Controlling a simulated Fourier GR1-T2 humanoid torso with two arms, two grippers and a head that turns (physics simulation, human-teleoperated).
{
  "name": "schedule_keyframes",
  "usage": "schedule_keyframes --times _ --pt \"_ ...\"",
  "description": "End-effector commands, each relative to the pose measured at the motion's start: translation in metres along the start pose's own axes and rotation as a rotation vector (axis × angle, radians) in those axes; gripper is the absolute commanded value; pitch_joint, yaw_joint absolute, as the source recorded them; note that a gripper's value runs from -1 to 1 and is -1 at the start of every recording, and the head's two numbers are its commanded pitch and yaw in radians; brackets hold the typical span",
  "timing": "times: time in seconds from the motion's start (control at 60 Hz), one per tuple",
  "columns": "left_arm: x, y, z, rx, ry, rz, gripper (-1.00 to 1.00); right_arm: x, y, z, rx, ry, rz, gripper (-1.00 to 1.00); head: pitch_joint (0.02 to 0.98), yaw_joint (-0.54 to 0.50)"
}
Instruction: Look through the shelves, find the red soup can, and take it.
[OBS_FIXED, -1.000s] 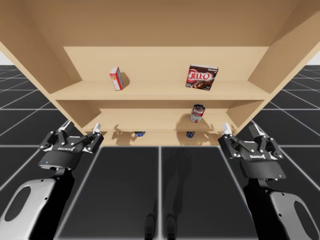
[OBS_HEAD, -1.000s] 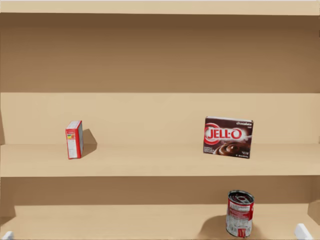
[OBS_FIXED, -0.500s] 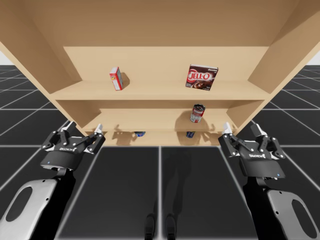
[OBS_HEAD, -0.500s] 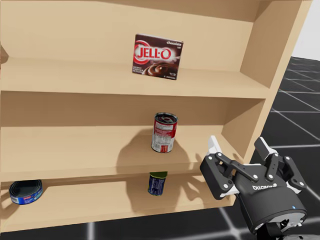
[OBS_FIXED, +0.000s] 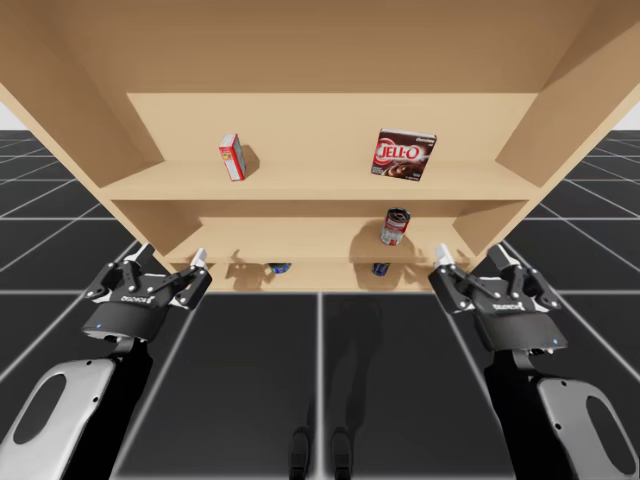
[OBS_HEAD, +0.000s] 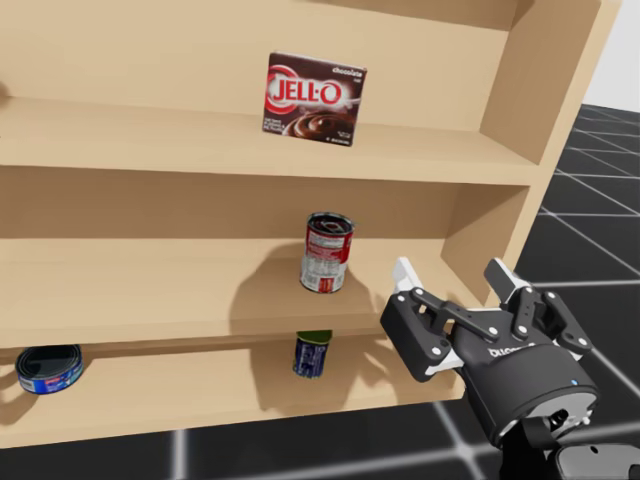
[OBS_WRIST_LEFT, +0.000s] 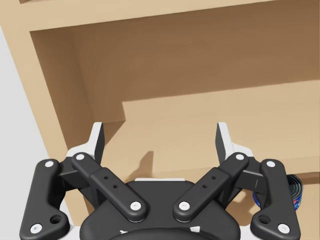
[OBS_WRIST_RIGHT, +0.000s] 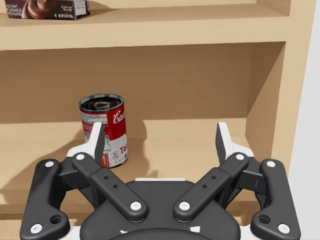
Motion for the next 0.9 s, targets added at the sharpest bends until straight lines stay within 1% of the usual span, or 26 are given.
schedule_keyframes --times 0.017,0.05,0.083,0.133,0.167,0.217,0.267,0.333,0.383,0.5,0.55,0.633,0.667,0.75,0.783,0.833,0.867,0.883,0.9 --pt "0.0 0.0 0.0 -0.002 0.001 0.001 -1.0 0.006 0.008 -0.01 0.035 0.047 0.02 -1.0 0.518 -0.28" --pt "0.0 0.0 0.0 -0.003 0.002 0.001 -1.0 0.007 0.009 -0.012 0.046 0.058 0.013 -1.0 0.519 -0.27" --pt "0.0 0.0 0.0 -0.003 0.002 0.002 -1.0 0.007 0.011 -0.016 0.067 0.08 -0.012 -1.0 0.518 -0.27" --pt "0.0 0.0 0.0 -0.003 0.003 0.003 -1.0 0.007 0.012 -0.018 0.066 0.087 -0.002 -1.0 0.518 -0.27" --pt "0.0 0.0 0.0 -0.003 0.003 0.003 -1.0 0.007 0.013 -0.021 0.072 0.095 -0.007 -1.0 0.518 -0.27" --pt "0.0 0.0 0.0 -0.003 0.004 0.002 -1.0 0.006 0.016 -0.025 0.086 0.108 0.006 -1.0 0.52 -0.27" --pt "0.0 0.0 0.0 -0.004 0.005 0.002 -1.0 0.004 0.019 -0.03 0.091 0.122 0.003 -1.0 0.521 -0.27" --pt "-0.001 -0.001 0.0 -0.005 0.006 0.001 -1.0 0.002 0.023 -0.037 0.097 0.131 0.019 -1.0 0.52 -0.27" --pt "-0.001 -0.001 0.0 -0.005 0.006 0.001 -1.0 -0.001 0.029 -0.042 0.112 0.146 0.01 -1.0 0.52 -0.27" --pt "-0.001 -0.001 0.0 -0.006 0.006 0.001 -1.0 -0.004 0.039 -0.051 0.116 0.15 0.02 -1.0 0.519 -0.26" --pt "-0.001 -0.001 0.0 -0.006 0.006 0.0 -1.0 -0.007 0.043 -0.056 0.114 0.153 0.03 -1.0 0.519 -0.26" --pt "-0.001 -0.001 0.0 -0.006 0.006 0.001 -1.0 -0.011 0.048 -0.064 0.115 0.17 0.034 -1.0 0.519 -0.26" --pt "-0.001 -0.001 0.0 -0.006 0.006 0.0 -1.0 -0.013 0.051 -0.069 0.115 0.177 0.031 -1.0 0.519 -0.26" --pt "-0.001 -0.001 0.0 -0.006 0.006 -0.001 -1.0 -0.015 0.054 -0.074 0.107 0.181 0.037 -1.0 0.519 -0.26" --pt "-0.001 -0.001 0.0 -0.005 0.007 -0.002 -1.0 -0.018 0.056 -0.079 0.096 0.187 0.051 -1.0 0.52 -0.26" --pt "-0.001 -0.001 0.0 -0.005 0.007 -0.003 -1.0 -0.02 0.057 -0.083 0.085 0.19 0.057 -1.0 0.521 -0.26" --pt "-0.001 -0.001 0.0 -0.005 0.007 -0.003 -1.0 -0.022 0.058 -0.087 0.071 0.192 0.072 -1.0 0.521 -0.26" --pt "-0.001 -0.001 0.0 -0.006 0.007 -0.004 -1.0 -0.023 0.058 -0.089 0.072 0.198 0.066 -1.0 0.521 -0.26" --pt "-0.001 -0.001 0.0 -0.006 0.007 -0.004 -1.0 -0.025 0.058 -0.091 0.068 0.201 0.067 -1.0 0.521 -0.26"
